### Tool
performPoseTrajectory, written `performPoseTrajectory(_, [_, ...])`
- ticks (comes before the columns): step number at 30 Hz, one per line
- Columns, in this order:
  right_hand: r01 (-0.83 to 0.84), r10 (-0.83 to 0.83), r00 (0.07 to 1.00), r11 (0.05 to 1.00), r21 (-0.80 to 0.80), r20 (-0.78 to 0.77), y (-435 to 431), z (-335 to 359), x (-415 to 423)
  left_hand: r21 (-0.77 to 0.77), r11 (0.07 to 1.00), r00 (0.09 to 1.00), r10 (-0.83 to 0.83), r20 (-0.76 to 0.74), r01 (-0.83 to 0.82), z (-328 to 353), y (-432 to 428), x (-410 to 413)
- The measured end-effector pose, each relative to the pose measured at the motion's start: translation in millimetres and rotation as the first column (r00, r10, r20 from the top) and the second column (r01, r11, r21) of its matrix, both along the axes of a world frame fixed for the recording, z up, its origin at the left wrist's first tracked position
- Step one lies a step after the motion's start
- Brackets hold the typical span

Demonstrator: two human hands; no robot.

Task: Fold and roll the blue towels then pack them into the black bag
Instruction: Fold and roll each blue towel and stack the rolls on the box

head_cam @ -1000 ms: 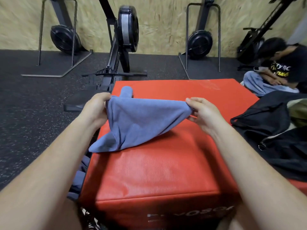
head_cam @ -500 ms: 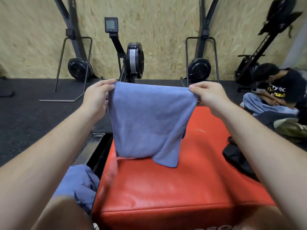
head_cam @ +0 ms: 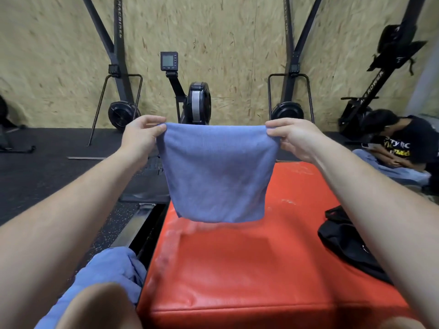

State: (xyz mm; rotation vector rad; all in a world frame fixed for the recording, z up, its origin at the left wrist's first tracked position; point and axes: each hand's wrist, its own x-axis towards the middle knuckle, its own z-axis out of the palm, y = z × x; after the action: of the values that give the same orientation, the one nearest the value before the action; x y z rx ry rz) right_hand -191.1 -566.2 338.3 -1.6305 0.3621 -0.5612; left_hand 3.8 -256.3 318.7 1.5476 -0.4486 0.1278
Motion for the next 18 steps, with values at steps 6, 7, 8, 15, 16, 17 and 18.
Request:
performPoseTrajectory(6, [0.156, -0.152, 0.988, 0.96, -0.233, 0.038, 9.5, -7.1, -9.4, 0.15, 0.988, 0.999, 0.029, 0.017, -0.031, 0.5, 1.4, -10.3])
performPoseTrajectory(7, [0.144, -0.138, 0.989, 0.968, -0.207, 0.045, 11.4, -6.4, -12.9, 0.074, 0.997, 0.997, -0.024, -0.067, 0.029, 3.1, 2.9, -14.0])
performPoseTrajectory(8, [0.119, -0.113, 0.993, 0.979, -0.165, 0.046, 11.8, -5.4, -16.3, -0.015, 0.994, 0.984, -0.111, -0.141, 0.11, 6.2, 5.5, -18.6])
performPoseTrajectory(15, [-0.149, 0.15, 0.986, 0.989, -0.021, 0.067, 2.6, 12.7, -35.8, 0.222, 0.962, 0.987, -0.162, -0.011, 0.161, 8.0, 15.0, -27.3])
performPoseTrajectory(16, [-0.111, 0.114, 0.992, 0.992, -0.063, 0.047, 0.9, 12.6, -35.0, 0.294, 0.951, 0.993, -0.112, 0.042, 0.095, 6.1, 13.1, -24.6])
performPoseTrajectory(17, [-0.069, 0.072, 0.997, 0.992, -0.11, 0.021, -1.5, 11.3, -33.4, 0.345, 0.938, 0.993, -0.075, 0.09, 0.039, 4.1, 10.7, -20.9])
performPoseTrajectory(18, [-0.03, 0.028, 1.0, 0.986, -0.162, -0.014, -5.2, 8.8, -31.2, 0.384, 0.923, 0.99, -0.053, 0.127, 0.0, 2.8, 7.7, -19.1])
